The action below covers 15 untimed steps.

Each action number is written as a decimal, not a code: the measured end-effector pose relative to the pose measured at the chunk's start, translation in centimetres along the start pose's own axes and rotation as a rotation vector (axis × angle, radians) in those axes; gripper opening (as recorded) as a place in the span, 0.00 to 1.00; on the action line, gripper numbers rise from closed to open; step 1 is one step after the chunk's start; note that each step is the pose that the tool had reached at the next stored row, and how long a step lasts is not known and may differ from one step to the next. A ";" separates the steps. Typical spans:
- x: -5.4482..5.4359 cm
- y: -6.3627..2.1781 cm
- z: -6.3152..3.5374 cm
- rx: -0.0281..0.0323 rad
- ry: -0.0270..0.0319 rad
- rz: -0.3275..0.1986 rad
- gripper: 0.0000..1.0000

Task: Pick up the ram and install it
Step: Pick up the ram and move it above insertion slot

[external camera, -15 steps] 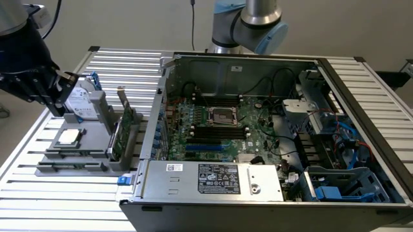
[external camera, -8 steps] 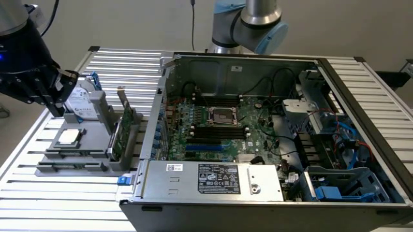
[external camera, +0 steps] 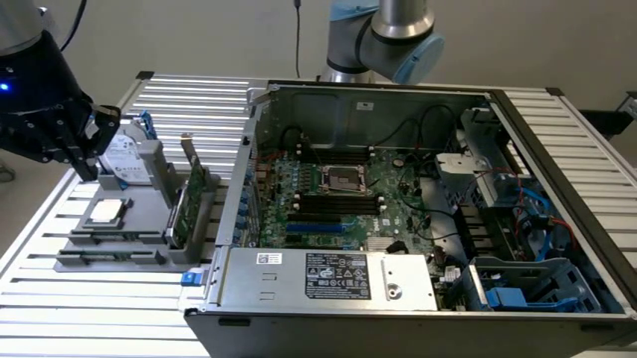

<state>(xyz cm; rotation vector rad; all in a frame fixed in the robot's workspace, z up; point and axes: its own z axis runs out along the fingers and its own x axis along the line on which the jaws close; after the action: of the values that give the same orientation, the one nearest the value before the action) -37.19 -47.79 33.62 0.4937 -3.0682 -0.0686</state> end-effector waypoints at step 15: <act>0.0 -0.02 0.40 0.0091 0.0075 -0.273 0.11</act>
<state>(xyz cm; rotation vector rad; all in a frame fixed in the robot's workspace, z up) -37.19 -47.78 33.23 0.9078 -2.9728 -0.0592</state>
